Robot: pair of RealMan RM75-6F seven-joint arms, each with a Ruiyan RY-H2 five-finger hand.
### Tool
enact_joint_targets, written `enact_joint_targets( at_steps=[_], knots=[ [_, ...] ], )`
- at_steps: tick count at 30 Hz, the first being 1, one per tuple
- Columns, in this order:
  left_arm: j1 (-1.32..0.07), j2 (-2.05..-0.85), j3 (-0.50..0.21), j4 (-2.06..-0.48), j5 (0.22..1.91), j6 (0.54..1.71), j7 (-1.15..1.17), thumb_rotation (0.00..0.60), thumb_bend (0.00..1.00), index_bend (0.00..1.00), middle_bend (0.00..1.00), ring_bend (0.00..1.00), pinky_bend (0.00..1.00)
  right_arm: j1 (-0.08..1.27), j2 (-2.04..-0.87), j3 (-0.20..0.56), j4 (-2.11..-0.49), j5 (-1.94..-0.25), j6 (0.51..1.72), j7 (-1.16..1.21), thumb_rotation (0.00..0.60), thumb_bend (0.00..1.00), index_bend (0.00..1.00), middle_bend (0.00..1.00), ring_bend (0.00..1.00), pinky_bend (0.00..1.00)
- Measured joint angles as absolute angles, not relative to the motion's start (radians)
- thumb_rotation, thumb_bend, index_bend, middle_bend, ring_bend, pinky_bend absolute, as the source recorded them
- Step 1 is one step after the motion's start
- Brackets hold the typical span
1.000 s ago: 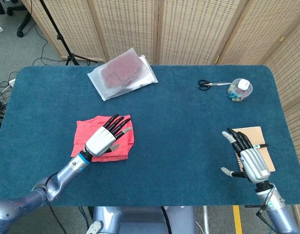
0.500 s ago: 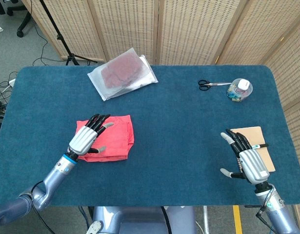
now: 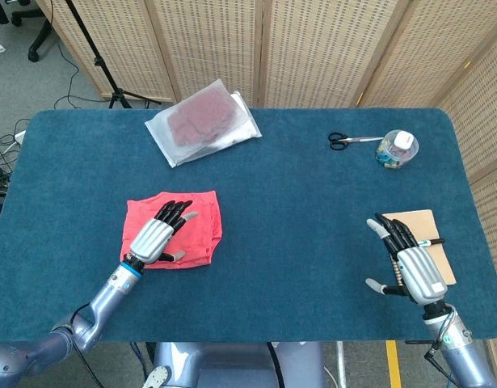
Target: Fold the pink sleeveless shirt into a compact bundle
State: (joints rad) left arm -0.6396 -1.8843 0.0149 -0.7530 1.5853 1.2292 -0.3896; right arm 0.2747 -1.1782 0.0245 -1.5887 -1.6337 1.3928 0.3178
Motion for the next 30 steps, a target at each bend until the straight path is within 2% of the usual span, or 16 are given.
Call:
enact_joint_targets(
  at_steps=[7, 18, 30],
  knots=[
    [-0.640, -1.922, 0.008, -0.692, 1.590, 1.235, -0.423, 0.600, 0.18, 0.00, 0.00, 0.00, 0.00, 0.274, -1.176, 0.024, -1.591, -1.636, 1.395, 0.319, 0.600, 0.00, 0.00, 0.00, 0.00, 0.00],
    [-0.651, -1.885, -0.024, -0.763, 1.602, 1.297, -0.425, 0.600, 0.18, 0.00, 0.00, 0.00, 0.00, 0.272, -1.174, 0.022, -1.596, -1.641, 1.398, 0.319, 0.600, 0.00, 0.00, 0.00, 0.00, 0.00],
    [-0.710, -1.960, -0.043, -0.761, 1.588, 1.199, -0.365, 0.600, 0.18, 0.00, 0.00, 0.00, 0.00, 0.273, -1.169, 0.028, -1.593, -1.632, 1.399, 0.332, 0.600, 0.00, 0.00, 0.00, 0.00, 0.00]
  ],
)
